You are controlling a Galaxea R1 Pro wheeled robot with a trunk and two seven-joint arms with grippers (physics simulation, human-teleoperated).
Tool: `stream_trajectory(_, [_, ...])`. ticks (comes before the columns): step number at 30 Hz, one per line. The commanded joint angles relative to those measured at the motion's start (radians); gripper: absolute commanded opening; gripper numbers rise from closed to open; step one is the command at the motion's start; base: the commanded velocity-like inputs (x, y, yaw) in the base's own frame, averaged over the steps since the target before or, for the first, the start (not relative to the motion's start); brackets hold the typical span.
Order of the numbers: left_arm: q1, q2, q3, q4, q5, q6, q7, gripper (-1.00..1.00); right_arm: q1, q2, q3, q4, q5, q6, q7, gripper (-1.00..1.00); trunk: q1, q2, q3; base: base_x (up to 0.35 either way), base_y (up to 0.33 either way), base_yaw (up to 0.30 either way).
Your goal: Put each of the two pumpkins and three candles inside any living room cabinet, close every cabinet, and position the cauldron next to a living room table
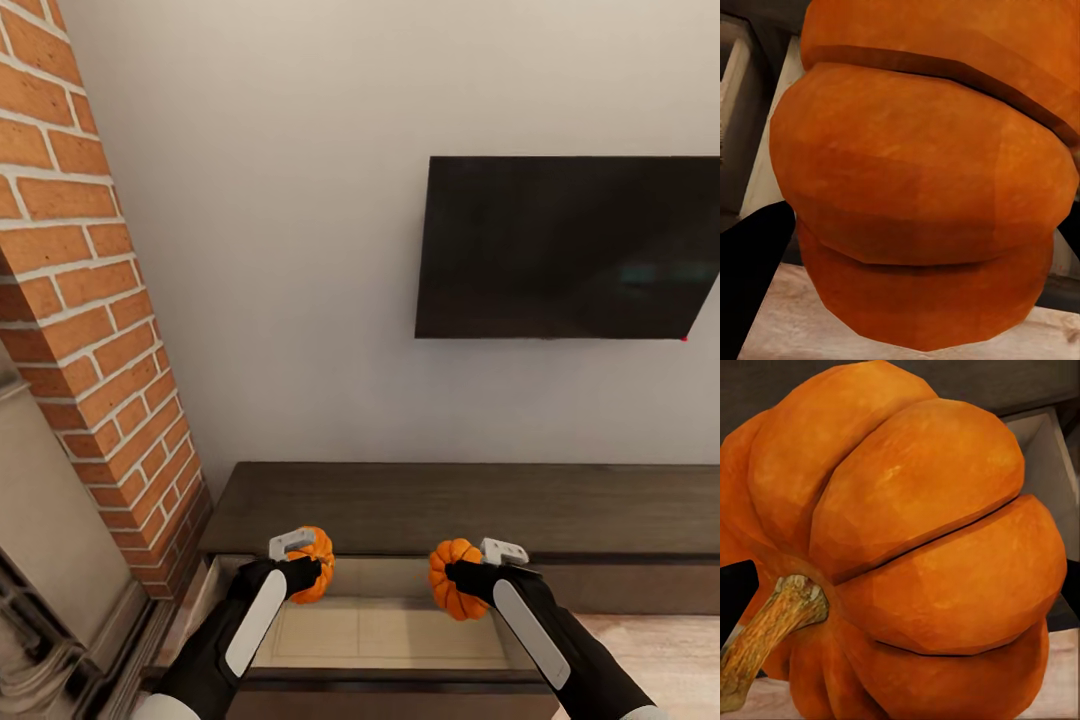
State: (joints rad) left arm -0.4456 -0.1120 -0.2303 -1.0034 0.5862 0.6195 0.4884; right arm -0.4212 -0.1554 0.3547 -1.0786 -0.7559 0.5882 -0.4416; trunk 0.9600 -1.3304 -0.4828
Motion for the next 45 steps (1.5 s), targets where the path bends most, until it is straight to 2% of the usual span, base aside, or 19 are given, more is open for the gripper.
stream_trajectory(1, [-0.001,-0.002,-0.017,-0.001,0.01,-0.013,0.026,-1.0,-0.002,-0.001,0.01,-0.002,-0.01,-0.001,-0.018,-1.0,0.004,-0.008,-0.004,0.0,0.0,0.0])
stream_trajectory(5, [-0.001,-0.015,-0.07,0.013,0.015,-0.057,0.108,-1.0,-0.002,-0.001,0.02,-0.003,-0.01,-0.003,-0.028,-1.0,0.019,-0.036,-0.017,0.0,0.0,0.0])
stream_trajectory(10, [-0.001,-0.024,-0.099,0.03,0.015,-0.065,0.132,-1.0,-0.002,-0.001,0.022,-0.003,-0.01,-0.007,-0.029,-1.0,0.038,-0.071,-0.032,0.0,0.0,0.0])
stream_trajectory(17, [-0.001,-0.028,-0.105,0.032,0.015,-0.064,0.133,-1.0,-0.002,-0.001,0.023,-0.003,-0.01,-0.011,-0.028,-1.0,0.065,-0.12,-0.054,0.0,0.0,0.0])
stream_trajectory(25, [-0.001,-0.025,-0.109,0.031,0.014,-0.056,0.12,-1.0,-0.002,-0.001,0.023,-0.003,-0.01,-0.013,-0.028,-1.0,0.065,-0.12,-0.054,0.0,0.0,0.0])
stream_trajectory(45, [-0.001,-0.023,-0.108,0.032,0.016,-0.057,0.114,-1.0,-0.002,-0.001,0.023,-0.004,-0.01,-0.014,-0.026,-1.0,0.142,-0.26,-0.117,0.0,0.0,0.0])
